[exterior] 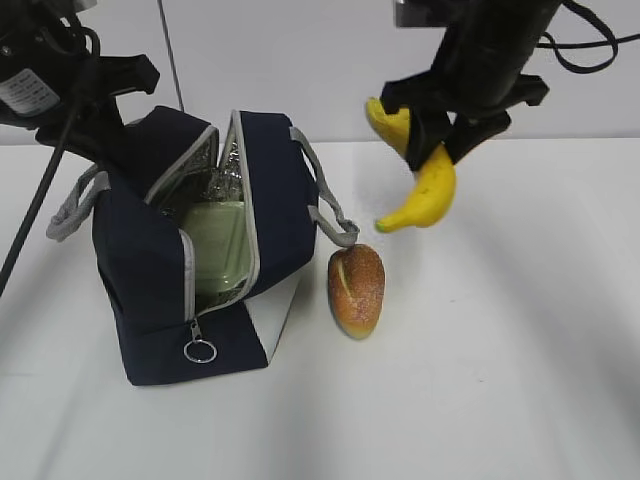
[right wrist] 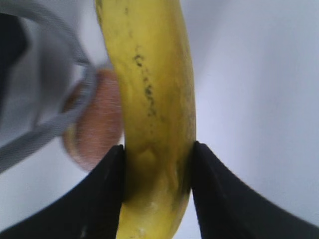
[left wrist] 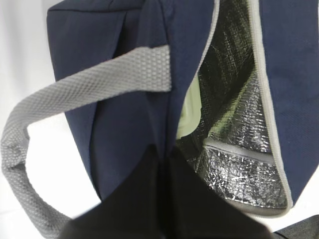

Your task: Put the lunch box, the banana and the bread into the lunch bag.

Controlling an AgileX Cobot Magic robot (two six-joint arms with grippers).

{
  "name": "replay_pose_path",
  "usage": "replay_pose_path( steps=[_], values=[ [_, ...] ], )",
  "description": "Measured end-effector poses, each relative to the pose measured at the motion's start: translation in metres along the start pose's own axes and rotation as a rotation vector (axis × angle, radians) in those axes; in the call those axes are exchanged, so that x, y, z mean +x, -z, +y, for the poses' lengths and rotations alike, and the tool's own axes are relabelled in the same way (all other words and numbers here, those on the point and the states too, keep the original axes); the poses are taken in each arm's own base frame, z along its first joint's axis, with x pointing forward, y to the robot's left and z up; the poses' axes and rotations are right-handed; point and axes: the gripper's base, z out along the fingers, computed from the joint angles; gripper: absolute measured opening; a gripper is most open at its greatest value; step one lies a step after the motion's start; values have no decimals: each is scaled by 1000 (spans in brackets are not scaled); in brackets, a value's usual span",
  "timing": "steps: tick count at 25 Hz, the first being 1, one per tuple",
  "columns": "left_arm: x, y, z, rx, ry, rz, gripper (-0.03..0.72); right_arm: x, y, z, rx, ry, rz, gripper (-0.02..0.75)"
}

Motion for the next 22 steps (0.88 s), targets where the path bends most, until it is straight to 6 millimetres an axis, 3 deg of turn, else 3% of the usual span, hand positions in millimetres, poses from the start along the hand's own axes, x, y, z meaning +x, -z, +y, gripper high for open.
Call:
replay_pose_path(
  steps=[5, 11, 17, 22],
  values=[
    [0, 0, 0, 0, 0, -2, 0, -3, 16, 32, -327, 21, -43, 302],
    [-1, 0, 0, 0, 0, -9, 0, -3, 20, 64, -517, 30, -44, 302],
    [-1, 0, 0, 0, 0, -12, 0, -6, -12, 92, -685, -20, 42, 302],
    [-1, 0, 0, 1, 0, -12, 0, -9, -44, 95, -717, -70, 106, 302]
  ],
)
